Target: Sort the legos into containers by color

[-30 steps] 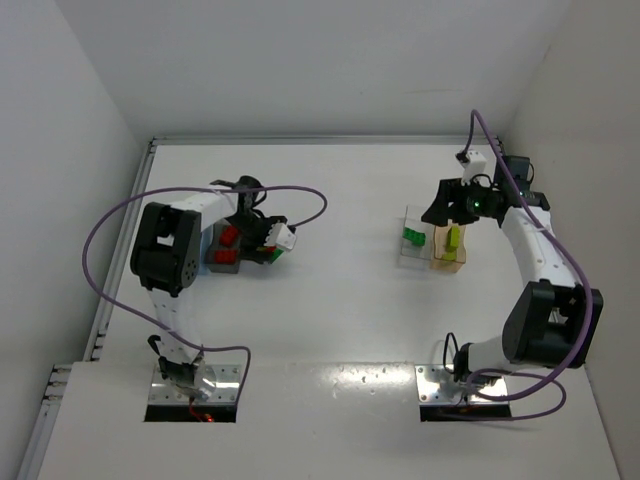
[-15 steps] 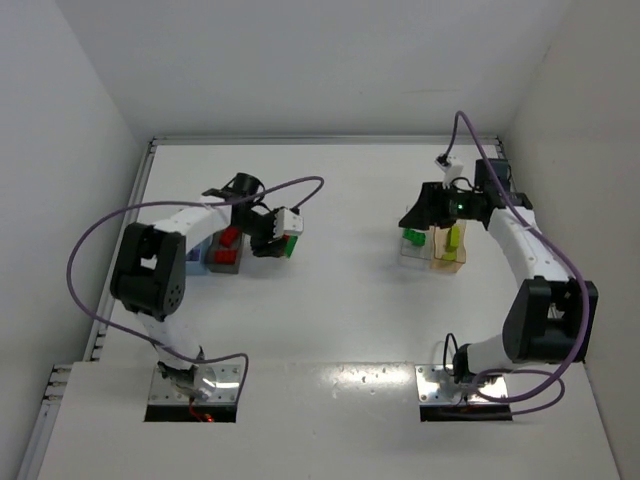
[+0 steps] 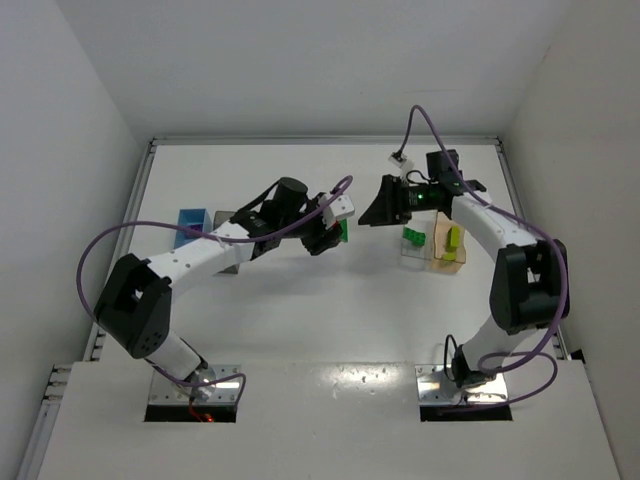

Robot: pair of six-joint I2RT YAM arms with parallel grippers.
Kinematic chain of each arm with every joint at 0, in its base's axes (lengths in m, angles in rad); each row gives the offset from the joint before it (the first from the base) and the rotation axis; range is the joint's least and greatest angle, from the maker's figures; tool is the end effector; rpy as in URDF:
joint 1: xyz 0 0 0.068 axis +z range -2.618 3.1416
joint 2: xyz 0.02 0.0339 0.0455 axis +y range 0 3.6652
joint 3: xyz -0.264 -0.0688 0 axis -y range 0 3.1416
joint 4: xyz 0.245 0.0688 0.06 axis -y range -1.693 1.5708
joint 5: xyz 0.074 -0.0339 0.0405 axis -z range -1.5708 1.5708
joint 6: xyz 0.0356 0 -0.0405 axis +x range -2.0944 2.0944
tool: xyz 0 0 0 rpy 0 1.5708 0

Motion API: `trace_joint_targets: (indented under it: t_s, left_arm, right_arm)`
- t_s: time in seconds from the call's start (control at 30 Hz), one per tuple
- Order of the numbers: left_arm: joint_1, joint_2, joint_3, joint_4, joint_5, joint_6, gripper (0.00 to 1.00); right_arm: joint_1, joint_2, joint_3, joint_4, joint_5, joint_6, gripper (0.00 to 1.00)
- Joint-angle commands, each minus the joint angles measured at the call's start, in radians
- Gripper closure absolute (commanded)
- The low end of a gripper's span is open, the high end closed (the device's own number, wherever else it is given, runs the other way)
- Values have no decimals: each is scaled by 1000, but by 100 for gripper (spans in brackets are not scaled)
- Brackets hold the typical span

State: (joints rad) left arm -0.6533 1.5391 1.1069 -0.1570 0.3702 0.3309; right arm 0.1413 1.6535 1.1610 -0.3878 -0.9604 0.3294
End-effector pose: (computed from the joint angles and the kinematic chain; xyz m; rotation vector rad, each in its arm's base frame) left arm 0.2688 -0.2220 0.2697 1.2120 1.8030 -0.5849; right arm 0.3386 0.0776 0.2408 -0.2171 2.3758 1.3843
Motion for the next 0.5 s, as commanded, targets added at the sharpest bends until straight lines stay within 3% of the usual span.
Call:
trace_joint_targets:
  t_s: [0.0, 0.47]
  left_arm:
    - [0, 0, 45, 62, -60, -82, 66]
    - [-9, 27, 73, 51, -19, -82, 66]
  right_arm:
    - [26, 8, 68, 72, -61, 51, 29]
    - [136, 115, 157, 41, -72, 20, 29]
